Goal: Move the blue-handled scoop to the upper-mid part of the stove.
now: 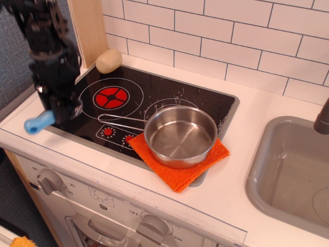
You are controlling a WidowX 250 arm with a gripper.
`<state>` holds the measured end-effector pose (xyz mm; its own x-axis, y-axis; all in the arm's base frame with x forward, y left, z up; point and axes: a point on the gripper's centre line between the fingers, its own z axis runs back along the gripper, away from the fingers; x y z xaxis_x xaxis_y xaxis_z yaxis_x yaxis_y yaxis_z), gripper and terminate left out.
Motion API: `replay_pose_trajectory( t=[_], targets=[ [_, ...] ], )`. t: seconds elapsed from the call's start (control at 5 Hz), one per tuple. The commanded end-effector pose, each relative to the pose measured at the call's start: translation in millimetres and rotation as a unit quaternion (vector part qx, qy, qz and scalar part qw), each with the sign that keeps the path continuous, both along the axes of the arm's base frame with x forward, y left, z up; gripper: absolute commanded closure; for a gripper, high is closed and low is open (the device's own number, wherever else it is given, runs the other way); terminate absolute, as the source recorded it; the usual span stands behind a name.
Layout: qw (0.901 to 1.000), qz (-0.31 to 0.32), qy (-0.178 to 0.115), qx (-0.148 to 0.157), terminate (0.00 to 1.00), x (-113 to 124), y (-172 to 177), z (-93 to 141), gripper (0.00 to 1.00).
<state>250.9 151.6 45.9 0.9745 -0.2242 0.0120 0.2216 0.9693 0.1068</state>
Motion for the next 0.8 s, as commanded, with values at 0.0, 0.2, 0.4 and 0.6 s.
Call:
replay_pose_trajectory(
  t=[0.0, 0.2, 0.4, 0.6],
  targets=[
    [0.9942, 0.081, -0.069, -0.016, 0.0, 50.5, -26.6, 58.8, 1.0],
    [0.9915, 0.126, -0.034, -0.009, 0.0, 99.2, -73.0, 49.2, 1.0],
    [0.9918, 0.126, -0.022, -0.012, 0.0, 130.2, -114.1, 35.8, 1.0],
    [0.99, 0.14, -0.012, 0.004, 0.0, 144.7, -131.4, 20.1, 1.0]
  ],
)
